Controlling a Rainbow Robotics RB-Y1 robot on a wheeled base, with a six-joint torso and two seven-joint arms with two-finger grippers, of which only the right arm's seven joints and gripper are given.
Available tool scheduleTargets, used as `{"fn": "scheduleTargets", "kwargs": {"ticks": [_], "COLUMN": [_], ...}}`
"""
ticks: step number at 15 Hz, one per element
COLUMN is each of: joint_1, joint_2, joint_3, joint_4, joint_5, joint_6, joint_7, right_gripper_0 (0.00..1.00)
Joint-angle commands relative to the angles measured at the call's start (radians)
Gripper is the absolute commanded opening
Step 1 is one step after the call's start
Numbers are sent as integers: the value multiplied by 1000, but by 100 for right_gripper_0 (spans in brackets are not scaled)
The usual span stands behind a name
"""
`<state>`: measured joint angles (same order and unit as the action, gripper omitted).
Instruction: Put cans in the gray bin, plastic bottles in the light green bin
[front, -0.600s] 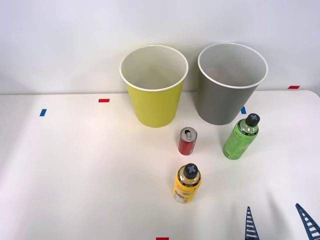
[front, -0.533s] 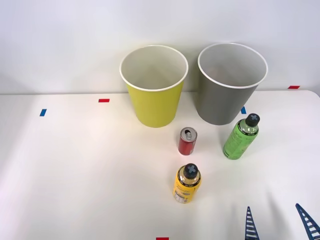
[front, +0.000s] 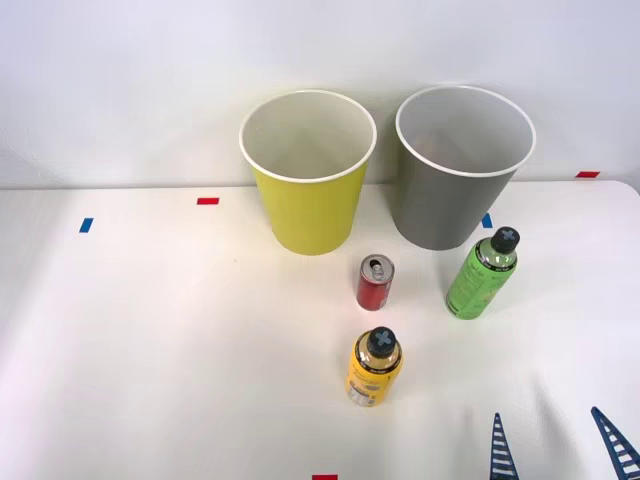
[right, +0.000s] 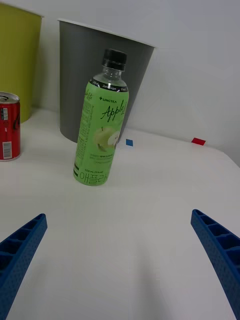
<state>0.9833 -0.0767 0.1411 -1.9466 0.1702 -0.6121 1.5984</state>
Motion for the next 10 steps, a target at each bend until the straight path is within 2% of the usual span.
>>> {"fn": "scheduleTargets", "kwargs": {"ticks": [1,10], "joint_1": [0,0], "joint_2": [0,0], "joint_3": [0,0], "joint_4": [0,0], "joint_5": [0,0], "joint_6": [0,0], "joint_7": [0,0], "right_gripper_0": [100,100]}}
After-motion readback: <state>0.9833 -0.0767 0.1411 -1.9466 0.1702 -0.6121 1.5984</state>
